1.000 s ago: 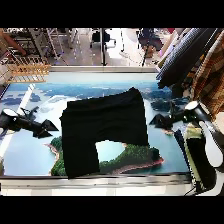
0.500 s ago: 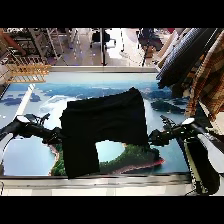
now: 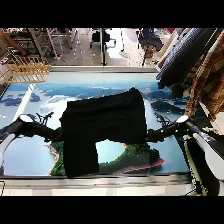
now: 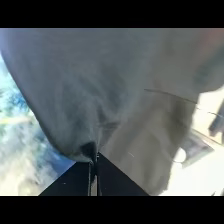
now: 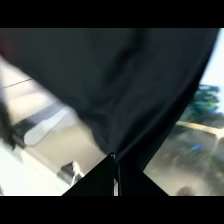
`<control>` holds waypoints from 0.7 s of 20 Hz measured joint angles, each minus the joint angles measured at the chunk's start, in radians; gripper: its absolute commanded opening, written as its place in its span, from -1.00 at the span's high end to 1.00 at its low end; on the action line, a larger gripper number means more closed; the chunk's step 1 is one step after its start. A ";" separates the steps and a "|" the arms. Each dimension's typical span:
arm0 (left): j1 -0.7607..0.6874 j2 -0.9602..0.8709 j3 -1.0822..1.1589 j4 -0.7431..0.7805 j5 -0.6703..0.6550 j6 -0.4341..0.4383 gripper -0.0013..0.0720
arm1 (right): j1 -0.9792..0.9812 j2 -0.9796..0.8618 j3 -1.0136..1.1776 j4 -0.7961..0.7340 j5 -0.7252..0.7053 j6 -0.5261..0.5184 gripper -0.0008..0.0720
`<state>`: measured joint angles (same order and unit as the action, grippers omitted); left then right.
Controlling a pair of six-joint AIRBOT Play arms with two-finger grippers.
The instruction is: Fold the clothes and pants, and hang the long-sleeved shirts on hangers.
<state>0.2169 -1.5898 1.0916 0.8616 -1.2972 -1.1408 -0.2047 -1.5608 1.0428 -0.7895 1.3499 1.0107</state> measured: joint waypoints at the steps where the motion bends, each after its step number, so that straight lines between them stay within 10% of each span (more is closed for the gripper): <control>1: 0.023 0.045 0.004 -0.019 -0.027 0.020 0.96 | 0.001 0.051 0.019 -0.002 0.034 -0.005 0.91; 6: 0.210 0.346 0.120 -0.314 -0.226 0.117 0.96 | 0.004 0.435 0.220 -0.046 0.175 -0.005 0.91; 14: 0.655 0.738 0.302 -1.580 -0.356 0.201 0.96 | 0.004 1.030 0.562 -0.200 -0.172 0.028 0.91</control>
<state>0.8719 -0.8516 1.3937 -0.7181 -1.6531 -0.9398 -0.2005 -0.5304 1.6047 -0.9894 1.1774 1.0389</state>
